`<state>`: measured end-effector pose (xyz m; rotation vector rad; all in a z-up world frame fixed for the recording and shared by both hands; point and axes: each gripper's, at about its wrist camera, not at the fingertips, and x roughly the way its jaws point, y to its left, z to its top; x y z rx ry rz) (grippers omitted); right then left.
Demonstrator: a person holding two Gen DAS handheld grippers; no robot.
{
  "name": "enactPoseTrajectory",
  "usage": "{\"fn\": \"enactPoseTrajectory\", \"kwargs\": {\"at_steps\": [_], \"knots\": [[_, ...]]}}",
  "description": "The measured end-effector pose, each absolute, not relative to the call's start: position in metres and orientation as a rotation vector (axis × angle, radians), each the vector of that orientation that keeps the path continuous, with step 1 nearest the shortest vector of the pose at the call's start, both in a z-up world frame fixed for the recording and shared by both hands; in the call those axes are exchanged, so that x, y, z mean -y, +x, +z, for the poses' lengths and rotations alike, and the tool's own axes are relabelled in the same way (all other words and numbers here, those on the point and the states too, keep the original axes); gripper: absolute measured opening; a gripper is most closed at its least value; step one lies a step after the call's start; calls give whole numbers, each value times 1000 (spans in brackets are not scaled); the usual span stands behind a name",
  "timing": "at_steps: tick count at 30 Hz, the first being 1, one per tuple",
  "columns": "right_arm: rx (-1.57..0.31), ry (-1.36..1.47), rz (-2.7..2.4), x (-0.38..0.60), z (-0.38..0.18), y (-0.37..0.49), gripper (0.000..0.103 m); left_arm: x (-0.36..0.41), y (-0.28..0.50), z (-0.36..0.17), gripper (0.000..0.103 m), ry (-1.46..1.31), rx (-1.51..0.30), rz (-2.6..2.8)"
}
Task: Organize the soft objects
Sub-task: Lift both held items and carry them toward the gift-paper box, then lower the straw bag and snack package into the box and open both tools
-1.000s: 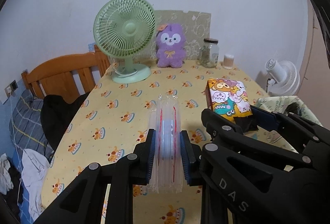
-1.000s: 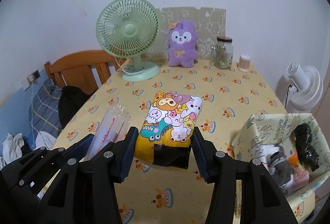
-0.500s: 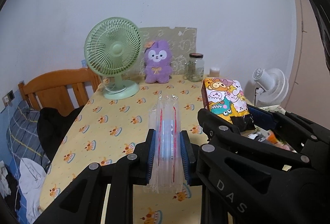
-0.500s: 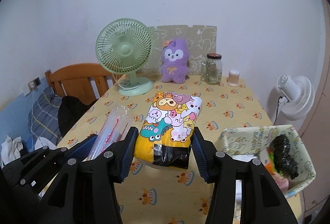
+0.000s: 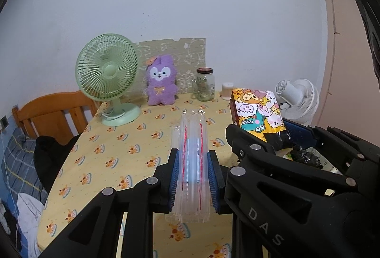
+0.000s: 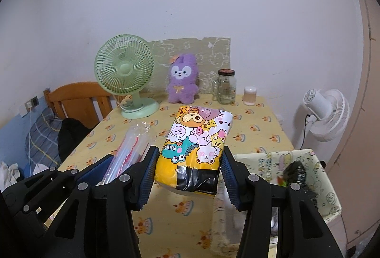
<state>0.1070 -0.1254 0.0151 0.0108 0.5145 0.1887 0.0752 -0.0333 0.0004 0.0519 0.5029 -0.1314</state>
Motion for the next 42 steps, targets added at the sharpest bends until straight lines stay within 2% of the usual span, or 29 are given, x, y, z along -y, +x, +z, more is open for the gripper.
{"fn": "enactPoseTrajectory", "kwargs": {"at_steps": [42], "knots": [[-556, 85, 19, 254, -11, 130, 55, 158, 117, -20, 23, 153, -569, -326]]}}
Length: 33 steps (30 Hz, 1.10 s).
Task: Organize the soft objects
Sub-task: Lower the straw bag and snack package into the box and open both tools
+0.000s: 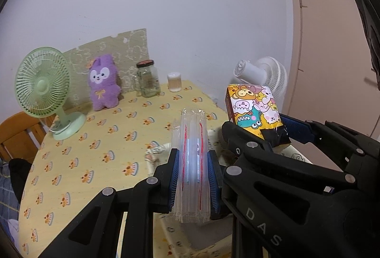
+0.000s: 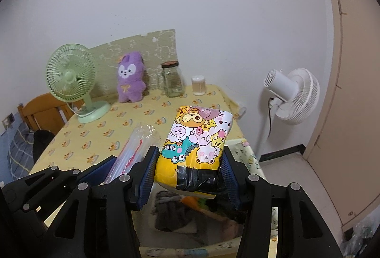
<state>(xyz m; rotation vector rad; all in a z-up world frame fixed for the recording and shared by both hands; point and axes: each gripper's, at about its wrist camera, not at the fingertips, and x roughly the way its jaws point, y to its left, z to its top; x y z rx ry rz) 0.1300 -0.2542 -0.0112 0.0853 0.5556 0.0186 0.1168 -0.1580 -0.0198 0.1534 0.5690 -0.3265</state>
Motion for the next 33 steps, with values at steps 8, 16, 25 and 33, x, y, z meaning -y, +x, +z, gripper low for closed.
{"fn": "enactPoseTrajectory", "kwargs": {"at_steps": [8, 16, 25, 33], "knots": [[-586, 106, -37, 273, -25, 131, 55, 177, 122, -31, 23, 174, -589, -347], [-635, 133, -57, 283, -43, 137, 55, 188, 128, -46, 24, 182, -642, -365], [-670, 166, -71, 293, -58, 140, 55, 194, 136, -58, 61, 213, -678, -346], [-663, 186, -23, 290, -59, 139, 55, 193, 129, -54, 75, 245, -675, -325]]}}
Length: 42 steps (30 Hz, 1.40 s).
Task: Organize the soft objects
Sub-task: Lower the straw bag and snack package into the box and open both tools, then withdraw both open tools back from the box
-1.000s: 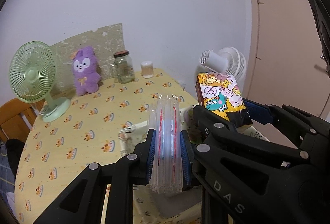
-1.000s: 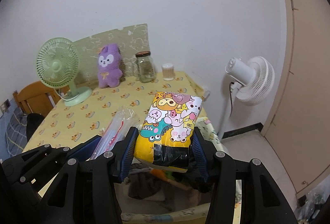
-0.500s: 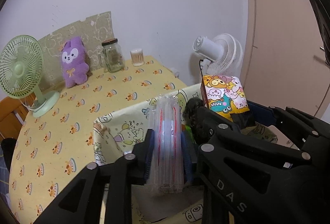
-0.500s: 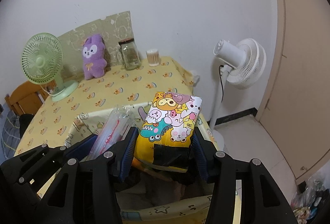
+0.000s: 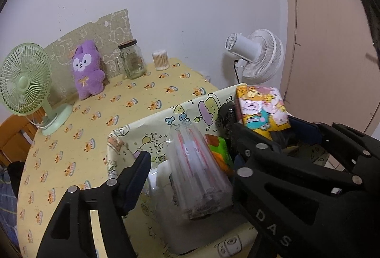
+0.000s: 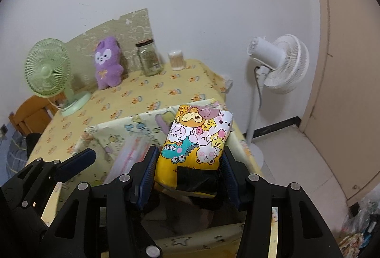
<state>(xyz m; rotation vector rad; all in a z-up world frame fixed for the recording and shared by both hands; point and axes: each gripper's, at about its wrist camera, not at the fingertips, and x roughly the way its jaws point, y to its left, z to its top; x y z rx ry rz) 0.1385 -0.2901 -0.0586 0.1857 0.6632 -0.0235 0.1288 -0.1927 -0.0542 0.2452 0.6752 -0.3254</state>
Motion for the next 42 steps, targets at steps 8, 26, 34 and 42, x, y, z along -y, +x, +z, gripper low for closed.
{"fn": "enactPoseTrajectory", "kwargs": {"at_steps": [8, 26, 34, 42], "knots": [[-679, 208, 49, 277, -61, 139, 58, 183, 122, -54, 84, 291, -687, -271], [-640, 152, 8, 274, -44, 112, 96, 174, 101, -44, 94, 221, -650, -277], [-596, 150, 10, 264, -30, 95, 97, 161, 86, -31, 96, 190, -615, -269], [-541, 128, 9, 245, -11, 74, 97, 136, 69, -15, 100, 150, -551, -255]]}}
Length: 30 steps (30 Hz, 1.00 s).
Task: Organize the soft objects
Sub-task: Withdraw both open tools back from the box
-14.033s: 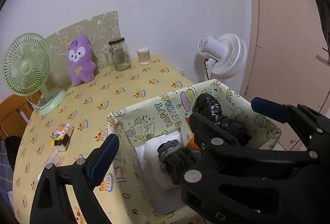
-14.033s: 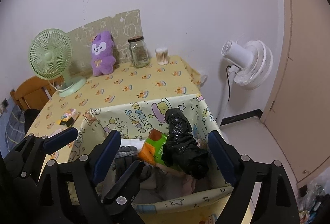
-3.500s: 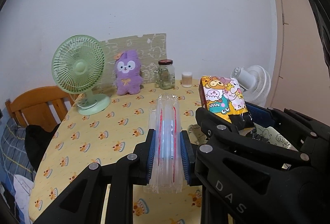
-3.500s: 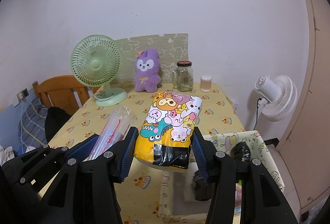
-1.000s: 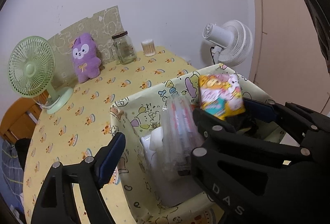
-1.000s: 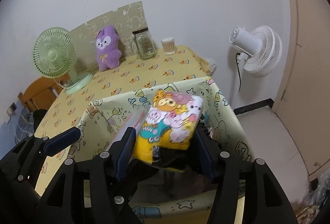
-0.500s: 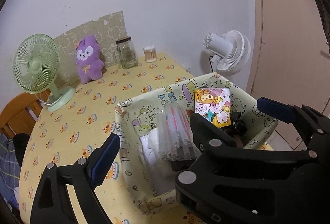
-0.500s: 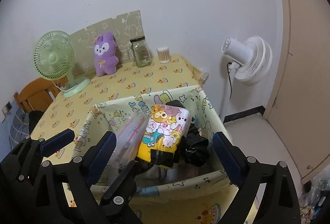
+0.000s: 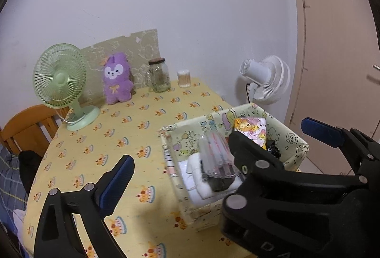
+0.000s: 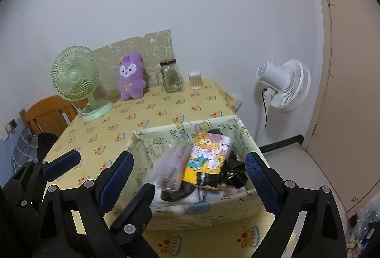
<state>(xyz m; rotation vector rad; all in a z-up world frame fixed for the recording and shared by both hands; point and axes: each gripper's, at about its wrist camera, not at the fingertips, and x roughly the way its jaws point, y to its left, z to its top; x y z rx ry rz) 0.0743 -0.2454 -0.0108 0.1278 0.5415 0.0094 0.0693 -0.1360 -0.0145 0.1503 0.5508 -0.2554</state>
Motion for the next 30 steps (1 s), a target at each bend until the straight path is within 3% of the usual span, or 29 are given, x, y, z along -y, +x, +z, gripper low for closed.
{"fn": "enactPoseTrajectory", "kwargs": {"at_steps": [30], "knots": [[-371, 85, 51, 152, 38, 16, 101, -7, 10, 21, 103, 53, -382, -20]]}}
